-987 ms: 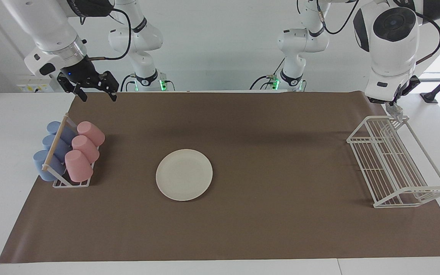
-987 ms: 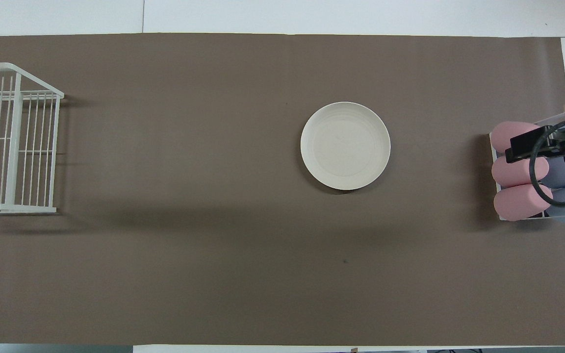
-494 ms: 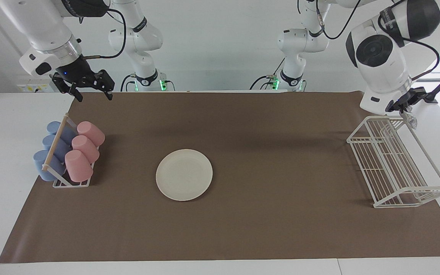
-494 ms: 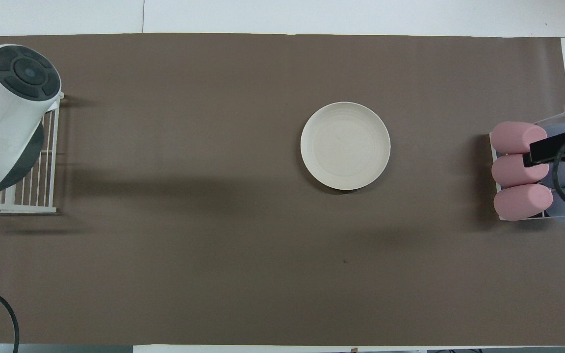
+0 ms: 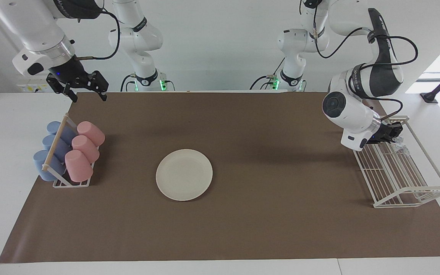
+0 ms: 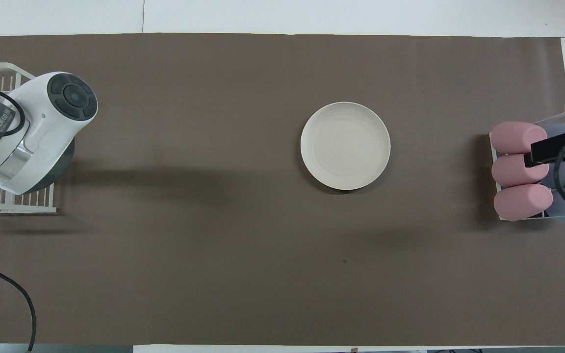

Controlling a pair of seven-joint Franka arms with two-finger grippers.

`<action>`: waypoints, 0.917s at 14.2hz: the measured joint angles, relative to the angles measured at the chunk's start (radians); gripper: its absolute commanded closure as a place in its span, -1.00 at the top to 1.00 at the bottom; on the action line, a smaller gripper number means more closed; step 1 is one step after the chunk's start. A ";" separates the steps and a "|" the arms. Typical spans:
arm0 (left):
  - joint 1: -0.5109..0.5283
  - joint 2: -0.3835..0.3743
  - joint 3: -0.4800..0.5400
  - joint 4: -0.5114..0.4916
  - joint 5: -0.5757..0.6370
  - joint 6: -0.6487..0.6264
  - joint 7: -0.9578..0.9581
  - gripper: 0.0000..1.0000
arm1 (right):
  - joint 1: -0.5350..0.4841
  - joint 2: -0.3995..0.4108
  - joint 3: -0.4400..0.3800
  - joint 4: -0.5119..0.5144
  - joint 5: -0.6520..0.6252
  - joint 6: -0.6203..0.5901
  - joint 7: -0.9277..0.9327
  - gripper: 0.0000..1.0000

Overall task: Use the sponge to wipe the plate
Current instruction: 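Release the scrubber into the white rack and withdraw the left gripper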

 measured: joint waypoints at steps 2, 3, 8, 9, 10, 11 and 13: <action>0.000 0.000 0.000 -0.021 0.004 0.017 -0.022 -1.00 | 0.000 0.000 0.000 0.000 0.000 0.001 0.000 1.00; 0.000 0.000 0.000 -0.025 0.004 0.021 -0.025 -1.00 | 0.001 0.000 0.001 0.000 0.000 0.002 0.000 1.00; 0.000 -0.001 0.000 -0.029 0.004 0.036 -0.027 0.82 | 0.001 0.000 0.003 0.000 0.000 0.004 0.000 1.00; 0.000 -0.001 0.000 -0.029 0.004 0.036 -0.027 1.00 | 0.001 0.000 0.003 0.000 0.000 0.004 0.000 1.00; 0.000 -0.001 0.000 -0.029 0.004 0.036 -0.028 1.00 | 0.001 0.000 0.003 0.000 0.000 0.004 0.000 1.00; 0.000 -0.001 0.000 -0.029 0.004 0.036 -0.028 1.00 | 0.001 0.000 0.003 0.000 0.000 0.004 0.000 1.00; 0.000 -0.001 0.000 -0.029 0.004 0.037 -0.029 1.00 | 0.001 0.000 0.003 0.000 0.000 0.004 0.000 1.00</action>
